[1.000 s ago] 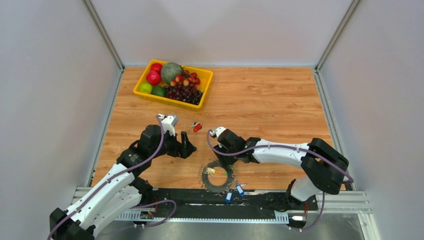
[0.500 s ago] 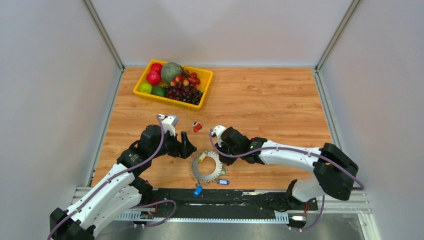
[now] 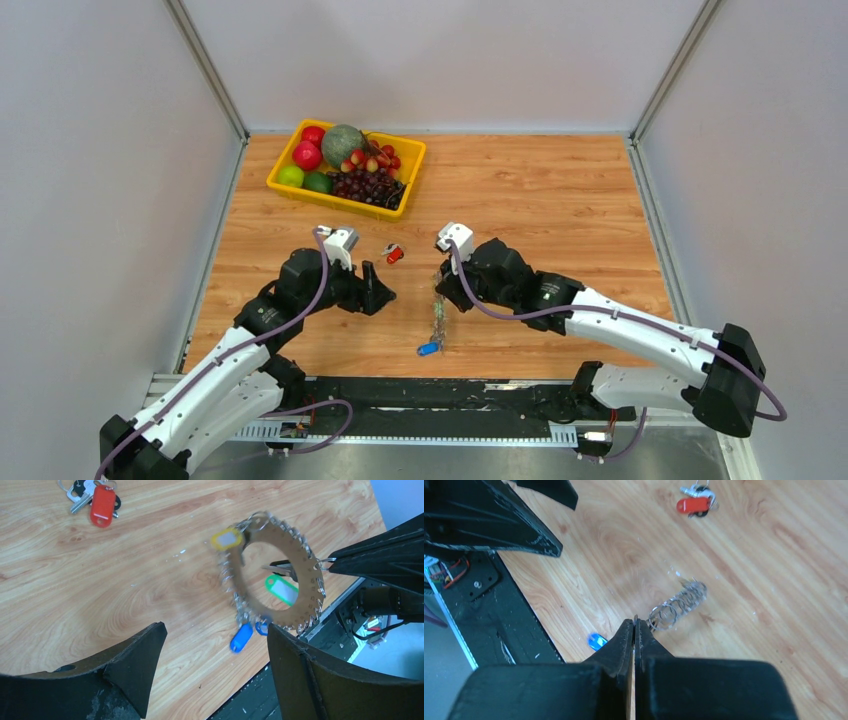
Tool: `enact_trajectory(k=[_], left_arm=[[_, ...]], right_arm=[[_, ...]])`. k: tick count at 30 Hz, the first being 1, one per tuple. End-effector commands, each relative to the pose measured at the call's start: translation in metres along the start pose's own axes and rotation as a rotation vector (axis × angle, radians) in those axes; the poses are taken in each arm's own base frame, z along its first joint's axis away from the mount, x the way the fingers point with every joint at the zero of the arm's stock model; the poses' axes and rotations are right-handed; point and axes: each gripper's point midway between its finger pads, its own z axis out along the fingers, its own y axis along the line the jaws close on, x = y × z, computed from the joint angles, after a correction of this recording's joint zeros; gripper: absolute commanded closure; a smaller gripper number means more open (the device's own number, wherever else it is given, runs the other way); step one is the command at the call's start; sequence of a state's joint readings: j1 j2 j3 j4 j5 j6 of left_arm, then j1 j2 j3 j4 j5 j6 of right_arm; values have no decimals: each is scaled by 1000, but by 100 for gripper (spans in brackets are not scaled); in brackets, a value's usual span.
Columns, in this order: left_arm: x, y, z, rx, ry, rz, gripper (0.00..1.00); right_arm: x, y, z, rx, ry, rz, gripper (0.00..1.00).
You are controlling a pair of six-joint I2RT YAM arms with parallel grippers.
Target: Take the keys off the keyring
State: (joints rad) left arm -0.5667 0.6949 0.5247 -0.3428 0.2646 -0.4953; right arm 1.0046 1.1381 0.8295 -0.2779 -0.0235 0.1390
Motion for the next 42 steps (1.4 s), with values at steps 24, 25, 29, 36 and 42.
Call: enact_trajectory(k=[24, 25, 29, 36, 42], left_arm=[[-74, -46, -7, 285, -538, 267, 27], [-71, -41, -6, 265, -529, 265, 26], [-74, -39, -18, 240, -570, 293, 24], [-62, -59, -24, 379, -589, 403, 20], [-56, -75, -17, 472, -531, 417, 18]], right_arm=[[-137, 9, -59, 15, -341, -154, 100], [-137, 9, -59, 16, -340, -151, 100], [-141, 9, -59, 20, -346, -142, 100], [-150, 13, -59, 9, -355, -145, 100], [-153, 19, -56, -26, -353, -149, 100]])
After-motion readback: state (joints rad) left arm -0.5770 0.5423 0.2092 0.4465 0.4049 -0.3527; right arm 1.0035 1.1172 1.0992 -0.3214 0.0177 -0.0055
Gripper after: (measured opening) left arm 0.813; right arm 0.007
